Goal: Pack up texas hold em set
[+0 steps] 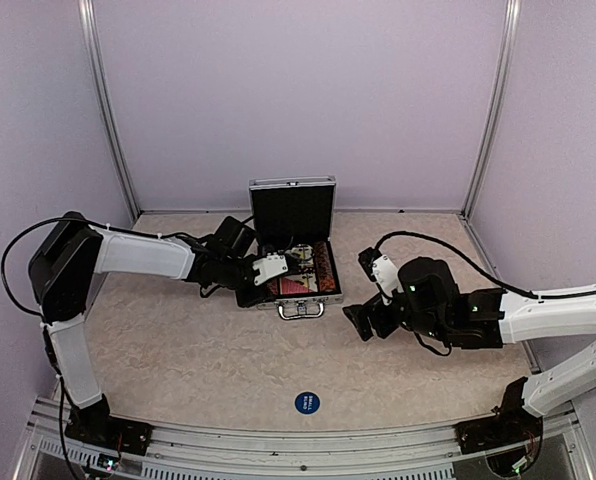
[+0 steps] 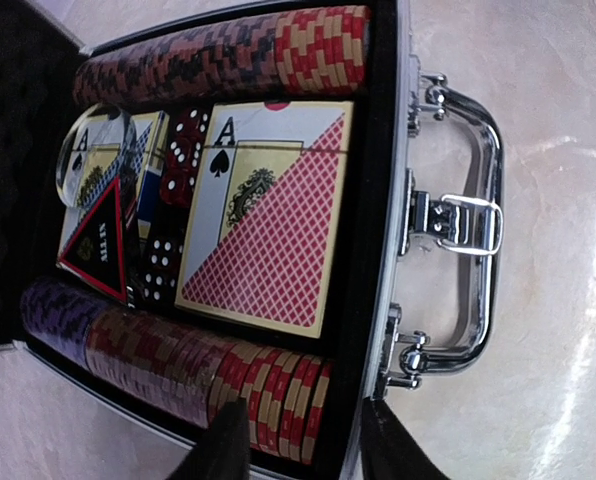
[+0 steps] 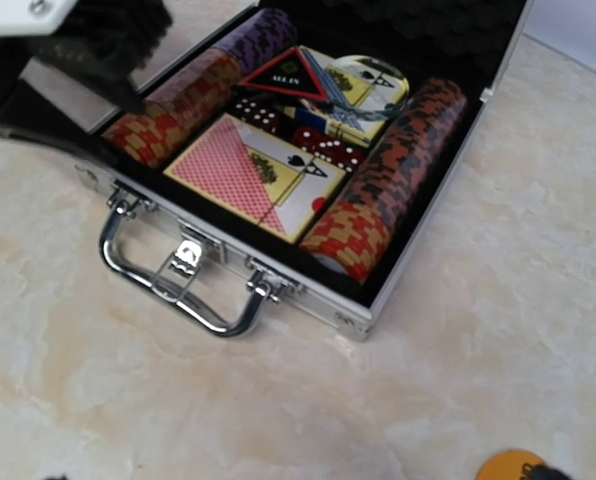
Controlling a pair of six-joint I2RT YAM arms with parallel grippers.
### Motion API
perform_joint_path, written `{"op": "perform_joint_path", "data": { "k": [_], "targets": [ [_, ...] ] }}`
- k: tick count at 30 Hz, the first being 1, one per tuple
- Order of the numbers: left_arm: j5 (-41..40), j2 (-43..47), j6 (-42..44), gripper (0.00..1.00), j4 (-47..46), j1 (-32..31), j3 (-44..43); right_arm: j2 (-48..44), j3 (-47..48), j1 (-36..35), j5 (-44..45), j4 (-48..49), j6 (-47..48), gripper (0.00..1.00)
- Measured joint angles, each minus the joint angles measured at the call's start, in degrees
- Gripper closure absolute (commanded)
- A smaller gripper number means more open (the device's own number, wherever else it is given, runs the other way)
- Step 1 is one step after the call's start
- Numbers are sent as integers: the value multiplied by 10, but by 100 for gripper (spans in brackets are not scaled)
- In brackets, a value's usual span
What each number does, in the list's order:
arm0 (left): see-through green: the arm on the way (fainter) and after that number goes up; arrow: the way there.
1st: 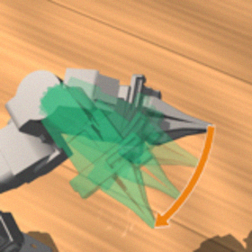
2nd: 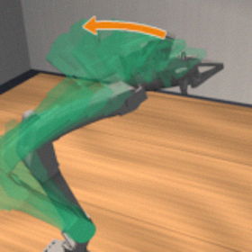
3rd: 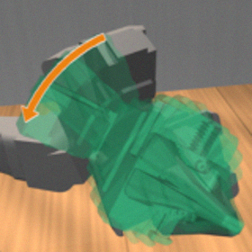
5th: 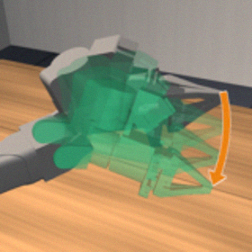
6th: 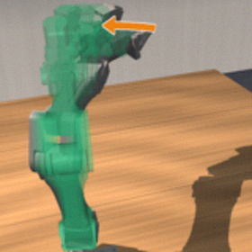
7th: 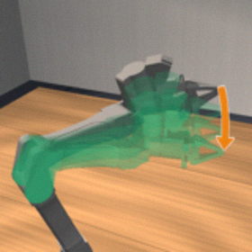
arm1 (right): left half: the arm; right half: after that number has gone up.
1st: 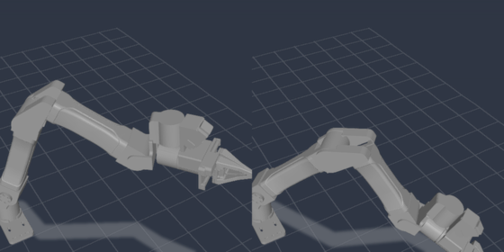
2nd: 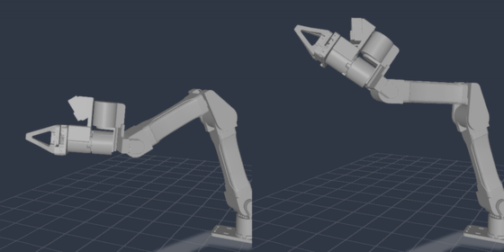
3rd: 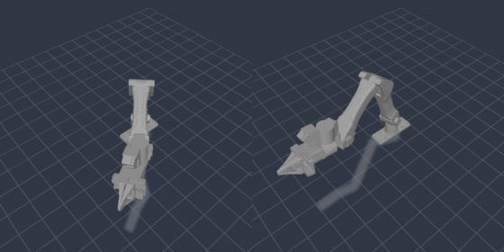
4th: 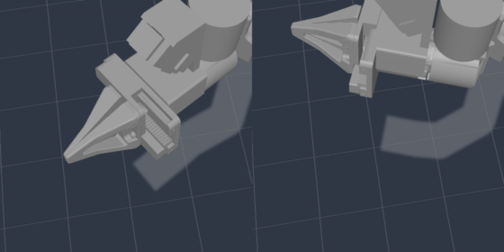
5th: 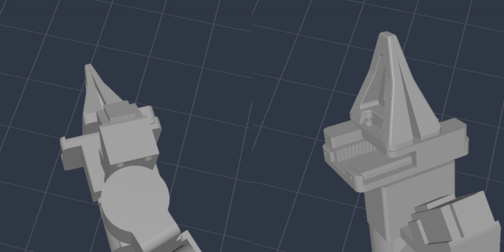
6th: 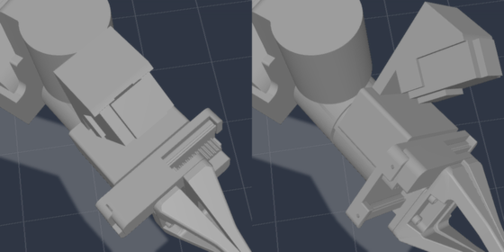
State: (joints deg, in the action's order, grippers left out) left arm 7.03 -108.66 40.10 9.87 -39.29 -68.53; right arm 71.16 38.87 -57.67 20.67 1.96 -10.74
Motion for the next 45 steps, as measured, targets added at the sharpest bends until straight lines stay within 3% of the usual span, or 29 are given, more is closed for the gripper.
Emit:
{"op": "perform_joint_path", "data": {
  "k": [1,9,14,19,25,32,45],
  "targets": [
    [-2,0,-2,2,0,0,0,0,0,0,-1,0,0,0],
    [-16,37,-52,1,-12,0,10,59,30,1,-53,-21,20,0],
    [-52,149,-116,1,-54,-13,63,114,60,-13,-87,-52,48,0],
    [-107,255,-187,1,-85,-49,104,139,68,-73,-127,-72,88,0],
    [-165,326,-297,1,-82,-62,173,176,83,-142,-170,-88,130,0],
    [-191,410,-391,1,-59,-69,229,229,102,-172,-195,-102,156,0],
    [-208,432,-438,1,-42,-75,246,279,122,-176,-170,-116,164,0]
  ]
}}
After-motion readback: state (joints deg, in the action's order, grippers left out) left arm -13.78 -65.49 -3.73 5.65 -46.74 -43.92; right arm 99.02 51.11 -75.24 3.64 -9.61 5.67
